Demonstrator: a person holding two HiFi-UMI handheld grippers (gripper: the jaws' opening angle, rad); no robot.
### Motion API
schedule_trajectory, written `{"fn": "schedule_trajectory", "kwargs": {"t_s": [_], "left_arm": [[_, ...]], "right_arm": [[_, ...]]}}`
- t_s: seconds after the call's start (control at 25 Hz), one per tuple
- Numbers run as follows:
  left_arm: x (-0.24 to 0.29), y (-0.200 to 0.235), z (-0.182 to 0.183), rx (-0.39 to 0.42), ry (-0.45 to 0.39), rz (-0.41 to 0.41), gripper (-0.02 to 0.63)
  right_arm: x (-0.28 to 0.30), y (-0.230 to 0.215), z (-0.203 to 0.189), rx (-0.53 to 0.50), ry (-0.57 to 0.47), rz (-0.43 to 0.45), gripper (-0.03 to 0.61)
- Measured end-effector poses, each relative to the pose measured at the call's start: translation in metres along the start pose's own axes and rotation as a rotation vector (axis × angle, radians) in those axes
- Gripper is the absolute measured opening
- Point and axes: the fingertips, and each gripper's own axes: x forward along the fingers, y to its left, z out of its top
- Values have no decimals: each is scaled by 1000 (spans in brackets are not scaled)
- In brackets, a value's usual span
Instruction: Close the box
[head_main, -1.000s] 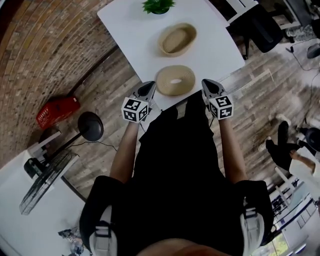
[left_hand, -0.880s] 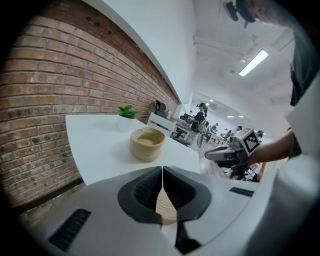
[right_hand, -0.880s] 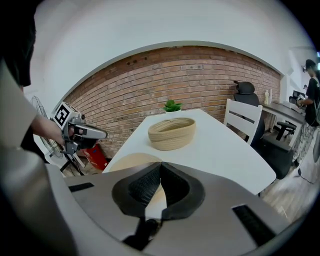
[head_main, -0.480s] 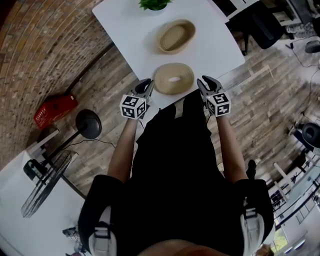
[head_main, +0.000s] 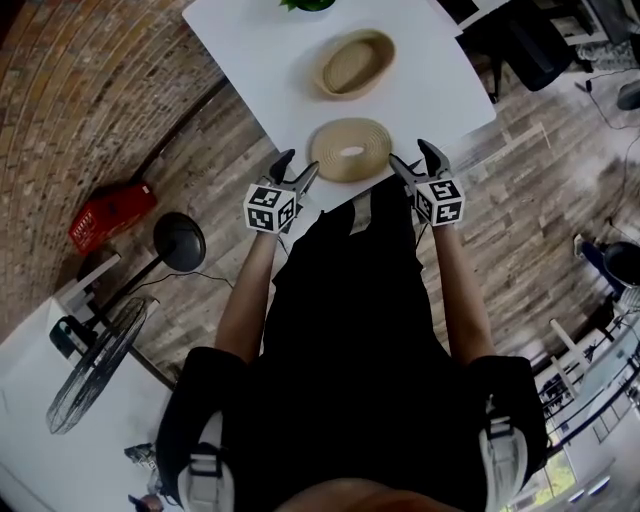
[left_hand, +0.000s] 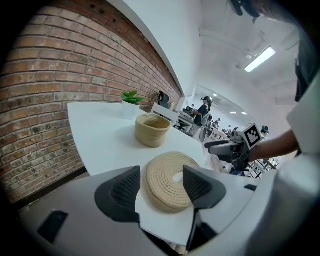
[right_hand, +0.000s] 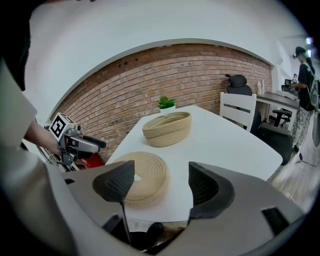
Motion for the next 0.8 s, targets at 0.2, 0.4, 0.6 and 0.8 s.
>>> {"fn": "schedule_trajectory", "kwargs": {"t_s": [0.2,0.4,0.6,0.8], "left_arm": [[6,-2,-10,-11,22,-5,282],[14,4,-29,-60,61,-5,282],[29,15,-47,-119,87,10,282],[40,16,-57,-146,113,4,282]], "right_arm": [[7,1,-12,12,32,13,339],[21,4,-29,37,79,25,337],[42,7,-44,58,121,57,334],[53,8,-54,78,143,69,329]]}}
